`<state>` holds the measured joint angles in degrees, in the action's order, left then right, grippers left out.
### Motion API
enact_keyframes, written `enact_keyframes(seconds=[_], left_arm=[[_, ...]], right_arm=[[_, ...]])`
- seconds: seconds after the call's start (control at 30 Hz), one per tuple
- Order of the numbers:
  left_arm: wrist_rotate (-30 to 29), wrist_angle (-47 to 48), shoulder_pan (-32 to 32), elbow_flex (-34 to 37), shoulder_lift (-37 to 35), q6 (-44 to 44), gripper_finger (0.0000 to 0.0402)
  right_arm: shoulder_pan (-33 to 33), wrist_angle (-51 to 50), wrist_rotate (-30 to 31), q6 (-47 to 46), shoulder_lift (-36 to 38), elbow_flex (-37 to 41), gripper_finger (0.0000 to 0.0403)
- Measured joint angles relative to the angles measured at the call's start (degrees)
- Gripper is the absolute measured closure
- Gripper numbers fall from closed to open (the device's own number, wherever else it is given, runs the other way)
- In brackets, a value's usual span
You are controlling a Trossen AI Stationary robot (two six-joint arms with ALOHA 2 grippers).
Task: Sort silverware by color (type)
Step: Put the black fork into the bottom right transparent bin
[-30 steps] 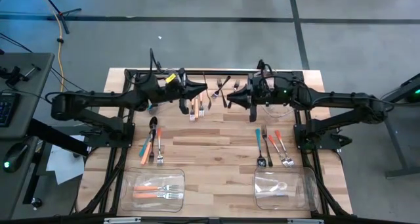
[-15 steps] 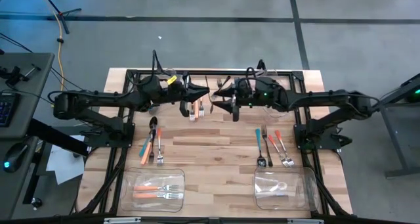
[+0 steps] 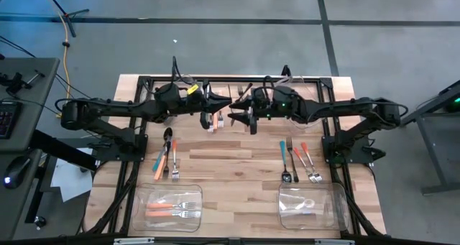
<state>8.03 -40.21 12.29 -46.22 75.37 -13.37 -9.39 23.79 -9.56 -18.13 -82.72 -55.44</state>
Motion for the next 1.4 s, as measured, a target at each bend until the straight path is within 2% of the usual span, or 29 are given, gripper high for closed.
enact_keyframes(seconds=[0.13, 0.27, 0.33, 0.43, 0.57, 0.8, 1.0, 1.13, 1.27, 1.4], left_arm=[[0.00, 0.00, 0.00, 0.00, 0.00, 0.02, 0.0401], [-0.01, 0.04, 0.00, 0.00, 0.00, 0.03, 0.0401], [-0.15, 0.04, 0.00, 0.00, 0.00, -0.11, 0.0401], [-0.17, 0.07, 0.00, 0.00, 0.00, -0.02, 0.0396], [-0.17, 0.17, 0.00, 0.00, 0.00, -0.04, 0.0381], [-0.61, 2.73, 0.22, 0.00, -0.69, -0.71, 0.0339], [-0.94, 10.82, 0.98, 0.04, -5.36, 0.26, 0.0284], [-0.92, 19.89, 1.55, 0.02, -10.05, 0.56, 0.0256], [-0.92, 26.61, 1.62, 1.30, -14.30, 0.55, 0.0245], [-1.07, 25.97, 0.93, 5.59, -18.31, 0.45, 0.0246]], right_arm=[[0.00, -0.91, -0.01, 0.01, 0.02, 0.00, 0.0267], [-0.14, -0.83, -0.03, 0.14, 0.03, 0.00, 0.0370], [-0.33, -0.79, -0.46, 0.35, 0.04, 0.00, 0.0390], [-0.37, -0.81, -0.49, 0.24, 0.04, 0.00, 0.0384], [-0.37, -0.81, -0.55, 0.61, 0.04, 0.00, 0.0396], [-0.73, -2.31, -0.56, 2.64, 1.24, 0.00, 0.0398], [-3.18, -13.22, -0.54, 6.68, 7.39, 0.00, 0.0400], [-4.71, -21.44, -0.41, 9.36, 12.73, -0.02, 0.0400], [-5.73, -29.81, 0.61, 11.80, 17.91, -0.02, 0.0401], [-6.12, -37.49, 3.80, 13.38, 22.55, -0.02, 0.0402]])
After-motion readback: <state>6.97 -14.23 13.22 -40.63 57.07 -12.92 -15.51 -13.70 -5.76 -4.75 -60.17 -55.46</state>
